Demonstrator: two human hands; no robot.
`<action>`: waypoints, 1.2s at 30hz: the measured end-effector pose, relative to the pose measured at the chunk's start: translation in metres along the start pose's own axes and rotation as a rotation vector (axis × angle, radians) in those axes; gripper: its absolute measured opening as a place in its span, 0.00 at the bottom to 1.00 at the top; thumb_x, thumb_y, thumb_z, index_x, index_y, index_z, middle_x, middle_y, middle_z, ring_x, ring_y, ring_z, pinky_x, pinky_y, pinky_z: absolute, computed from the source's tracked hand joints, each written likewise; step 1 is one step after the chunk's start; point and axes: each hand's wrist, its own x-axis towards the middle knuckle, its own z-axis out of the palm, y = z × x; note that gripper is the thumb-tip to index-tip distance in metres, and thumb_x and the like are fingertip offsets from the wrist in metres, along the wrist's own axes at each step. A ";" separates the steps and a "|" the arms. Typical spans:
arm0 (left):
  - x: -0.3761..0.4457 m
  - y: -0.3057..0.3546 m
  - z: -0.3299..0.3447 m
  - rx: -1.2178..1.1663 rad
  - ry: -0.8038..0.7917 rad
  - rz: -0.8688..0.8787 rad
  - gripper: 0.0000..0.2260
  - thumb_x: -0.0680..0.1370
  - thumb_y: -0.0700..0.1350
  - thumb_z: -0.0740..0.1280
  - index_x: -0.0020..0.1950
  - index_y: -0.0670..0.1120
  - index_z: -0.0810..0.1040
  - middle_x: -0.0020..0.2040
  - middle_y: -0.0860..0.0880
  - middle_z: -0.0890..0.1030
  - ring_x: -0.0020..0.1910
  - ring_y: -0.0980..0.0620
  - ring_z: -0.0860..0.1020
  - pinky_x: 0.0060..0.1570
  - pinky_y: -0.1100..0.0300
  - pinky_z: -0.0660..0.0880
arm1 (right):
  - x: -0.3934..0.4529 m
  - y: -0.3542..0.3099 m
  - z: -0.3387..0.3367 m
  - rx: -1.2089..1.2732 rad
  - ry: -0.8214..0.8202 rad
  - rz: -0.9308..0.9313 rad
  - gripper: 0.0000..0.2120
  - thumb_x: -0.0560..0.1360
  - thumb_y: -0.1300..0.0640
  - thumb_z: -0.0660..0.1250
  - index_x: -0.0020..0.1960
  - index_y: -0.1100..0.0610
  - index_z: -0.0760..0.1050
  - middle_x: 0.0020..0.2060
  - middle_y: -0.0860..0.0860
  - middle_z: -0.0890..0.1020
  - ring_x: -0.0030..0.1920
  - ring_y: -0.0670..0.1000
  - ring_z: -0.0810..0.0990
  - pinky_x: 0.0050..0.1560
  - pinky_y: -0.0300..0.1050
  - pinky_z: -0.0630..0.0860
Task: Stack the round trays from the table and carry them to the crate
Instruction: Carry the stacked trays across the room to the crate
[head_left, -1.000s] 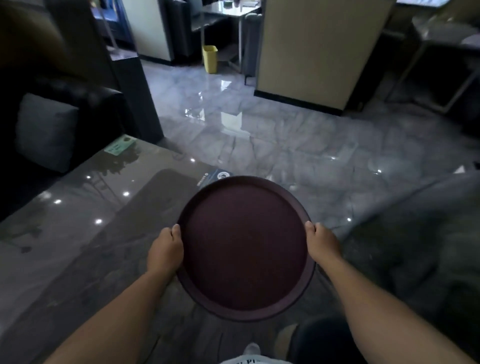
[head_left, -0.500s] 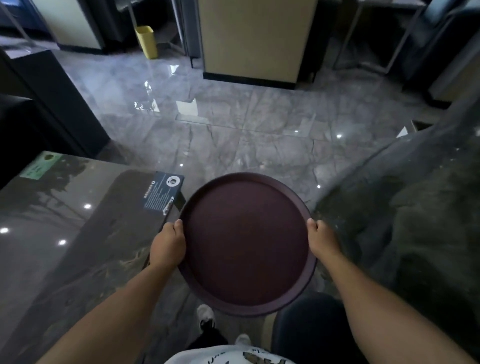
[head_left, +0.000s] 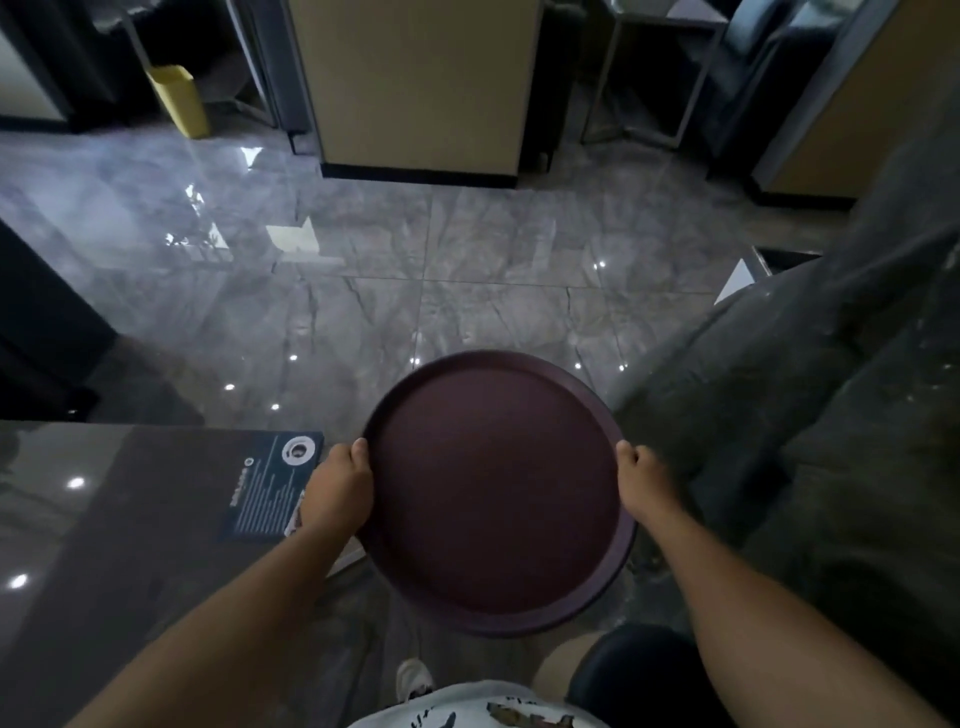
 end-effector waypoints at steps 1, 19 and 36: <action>0.010 0.003 0.000 -0.002 -0.003 0.013 0.24 0.80 0.58 0.48 0.51 0.41 0.74 0.50 0.38 0.79 0.50 0.38 0.76 0.47 0.49 0.68 | 0.005 -0.003 0.001 0.008 0.009 0.006 0.26 0.80 0.43 0.49 0.58 0.62 0.74 0.55 0.64 0.78 0.52 0.62 0.76 0.45 0.49 0.66; 0.194 0.109 0.051 0.033 0.079 -0.065 0.23 0.81 0.57 0.49 0.49 0.39 0.73 0.51 0.33 0.79 0.52 0.34 0.76 0.47 0.48 0.67 | 0.230 -0.106 -0.004 0.014 -0.032 -0.070 0.26 0.80 0.43 0.49 0.55 0.62 0.77 0.50 0.62 0.80 0.41 0.55 0.72 0.43 0.47 0.67; 0.347 0.166 0.031 -0.059 0.261 -0.174 0.21 0.81 0.55 0.51 0.49 0.39 0.74 0.51 0.34 0.79 0.52 0.35 0.76 0.47 0.49 0.67 | 0.404 -0.271 0.003 0.034 -0.138 -0.275 0.27 0.79 0.41 0.50 0.52 0.61 0.77 0.49 0.61 0.81 0.47 0.59 0.77 0.45 0.49 0.70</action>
